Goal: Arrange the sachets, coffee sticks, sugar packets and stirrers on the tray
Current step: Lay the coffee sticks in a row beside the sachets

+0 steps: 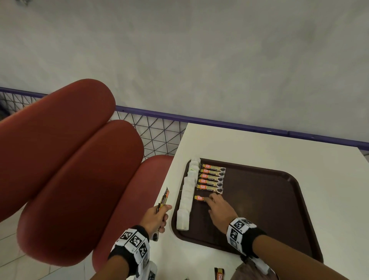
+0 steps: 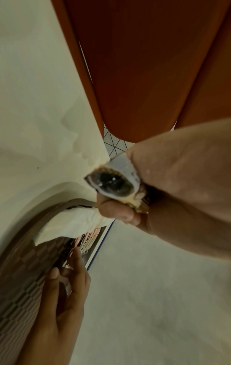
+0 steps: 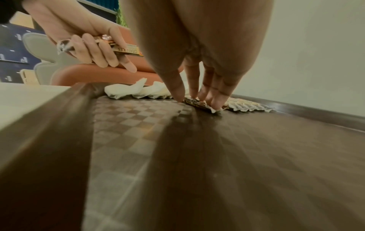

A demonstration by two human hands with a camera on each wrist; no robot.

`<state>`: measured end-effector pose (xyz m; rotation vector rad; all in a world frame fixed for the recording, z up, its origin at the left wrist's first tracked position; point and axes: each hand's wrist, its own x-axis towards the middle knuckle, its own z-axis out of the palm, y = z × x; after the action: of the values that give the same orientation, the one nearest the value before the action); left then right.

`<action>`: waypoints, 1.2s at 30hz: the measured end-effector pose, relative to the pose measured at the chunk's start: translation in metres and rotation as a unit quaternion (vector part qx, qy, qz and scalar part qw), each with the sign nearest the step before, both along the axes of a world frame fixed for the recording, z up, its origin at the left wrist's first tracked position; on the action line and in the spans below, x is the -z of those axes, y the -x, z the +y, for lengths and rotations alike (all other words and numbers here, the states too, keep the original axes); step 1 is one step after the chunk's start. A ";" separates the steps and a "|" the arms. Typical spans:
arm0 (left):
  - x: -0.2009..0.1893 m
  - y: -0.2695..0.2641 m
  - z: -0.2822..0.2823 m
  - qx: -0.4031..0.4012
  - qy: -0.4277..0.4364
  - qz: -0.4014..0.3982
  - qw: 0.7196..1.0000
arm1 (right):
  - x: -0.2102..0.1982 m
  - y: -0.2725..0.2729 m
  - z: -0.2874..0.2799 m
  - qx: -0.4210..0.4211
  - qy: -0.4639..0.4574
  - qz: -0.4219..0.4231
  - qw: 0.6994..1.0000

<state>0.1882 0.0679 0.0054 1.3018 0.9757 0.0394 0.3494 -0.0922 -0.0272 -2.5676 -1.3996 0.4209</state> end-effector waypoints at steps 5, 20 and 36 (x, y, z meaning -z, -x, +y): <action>-0.002 -0.002 0.000 0.007 -0.003 0.000 1.000 | -0.002 -0.002 0.003 0.020 0.027 -0.022 0.999; -0.003 -0.003 -0.004 0.038 -0.010 0.004 0.999 | -0.013 -0.004 0.004 0.016 -0.008 0.002 1.000; -0.012 -0.007 -0.022 0.200 -0.086 0.018 0.976 | -0.035 0.033 0.039 0.057 -0.178 0.264 0.946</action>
<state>0.1956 0.0460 0.0172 1.6436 0.7375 -0.2145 0.3163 -0.0531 0.0075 -2.0264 -1.0170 0.6993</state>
